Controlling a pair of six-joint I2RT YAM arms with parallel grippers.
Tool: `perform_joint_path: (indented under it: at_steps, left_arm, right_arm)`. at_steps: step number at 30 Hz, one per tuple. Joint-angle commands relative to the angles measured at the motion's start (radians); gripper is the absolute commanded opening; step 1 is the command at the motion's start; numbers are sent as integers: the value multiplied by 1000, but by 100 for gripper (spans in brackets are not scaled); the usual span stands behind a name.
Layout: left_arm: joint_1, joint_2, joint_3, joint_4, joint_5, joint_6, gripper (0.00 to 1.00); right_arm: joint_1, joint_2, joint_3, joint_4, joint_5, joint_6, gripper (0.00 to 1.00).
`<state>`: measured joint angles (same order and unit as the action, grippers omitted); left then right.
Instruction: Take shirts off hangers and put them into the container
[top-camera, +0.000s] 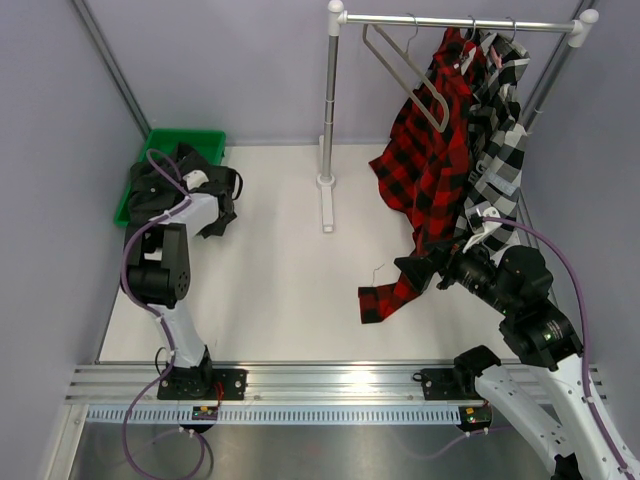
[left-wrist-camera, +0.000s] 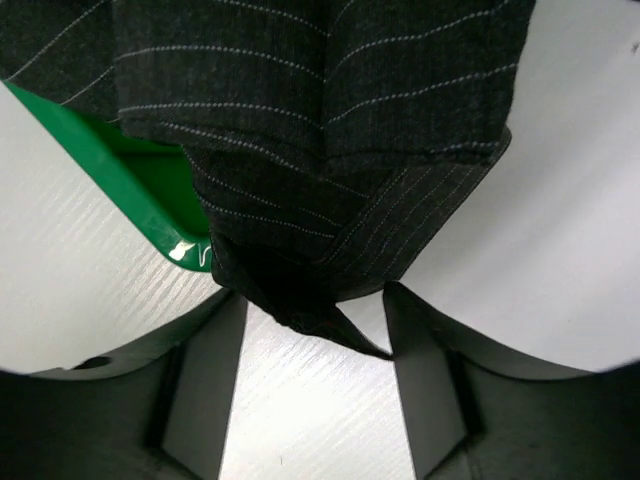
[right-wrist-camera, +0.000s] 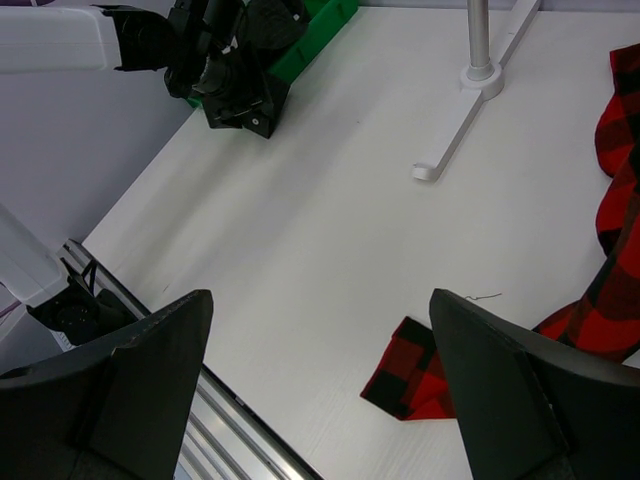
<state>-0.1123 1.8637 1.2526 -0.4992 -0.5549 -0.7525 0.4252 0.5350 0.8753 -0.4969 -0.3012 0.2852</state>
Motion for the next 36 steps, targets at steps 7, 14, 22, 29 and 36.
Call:
perform_joint_path:
  at_steps: [7, 14, 22, 29, 36]
  left_arm:
    - [8, 6, 59, 16, -50, -4, 24]
    - [10, -70, 54, -6, -27, 54, 0]
    - [77, -124, 181, -10, -25, 168, 0]
    - [172, 15, 365, 19, -16, 260, 2]
    - [214, 268, 608, -12, 59, 369, 6]
  right_arm:
    - [-2, -1, -4, 29, -23, 8, 99]
    - [0, -3, -6, 27, -21, 8, 99]
    - [-2, 3, -4, 23, -18, 6, 99]
    - [-2, 28, -2, 21, -10, 6, 99]
    - [-2, 74, 1, 15, 2, 2, 99]
